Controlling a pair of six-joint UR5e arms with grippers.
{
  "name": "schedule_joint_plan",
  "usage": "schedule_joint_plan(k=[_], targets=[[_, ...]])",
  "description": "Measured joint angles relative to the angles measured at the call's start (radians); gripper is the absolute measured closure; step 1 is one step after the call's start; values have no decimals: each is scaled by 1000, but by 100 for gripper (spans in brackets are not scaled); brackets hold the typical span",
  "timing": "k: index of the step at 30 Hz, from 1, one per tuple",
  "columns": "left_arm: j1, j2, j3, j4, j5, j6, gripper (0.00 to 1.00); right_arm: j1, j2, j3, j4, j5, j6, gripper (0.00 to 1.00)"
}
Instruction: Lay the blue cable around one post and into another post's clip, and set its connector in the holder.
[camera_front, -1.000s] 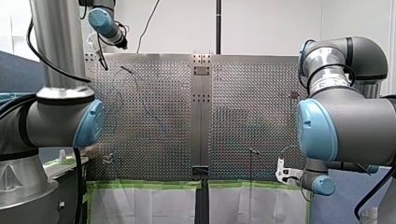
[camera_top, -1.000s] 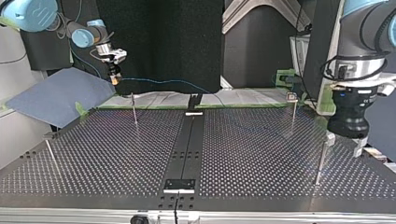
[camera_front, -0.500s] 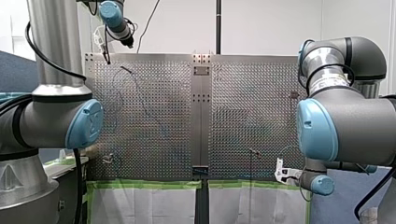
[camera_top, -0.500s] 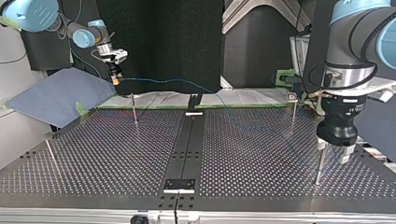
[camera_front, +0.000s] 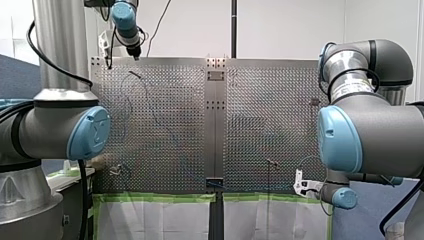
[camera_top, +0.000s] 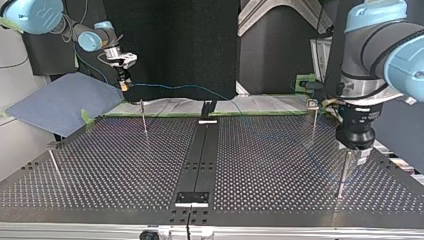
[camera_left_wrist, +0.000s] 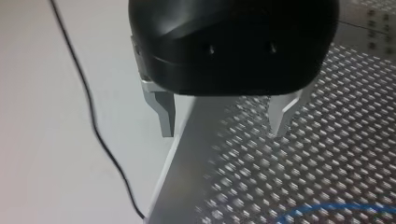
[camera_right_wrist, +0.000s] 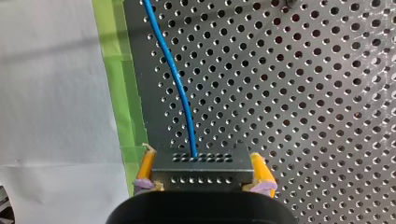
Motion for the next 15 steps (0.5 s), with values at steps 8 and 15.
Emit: schedule_joint_plan(k=[8, 15], targets=[[-4, -5, -2, -78, 0, 14, 0, 2, 0, -2, 3, 0, -1, 100], [-6, -6, -2, -137, 9, 15, 0, 4, 0, -3, 5, 0, -1, 100]])
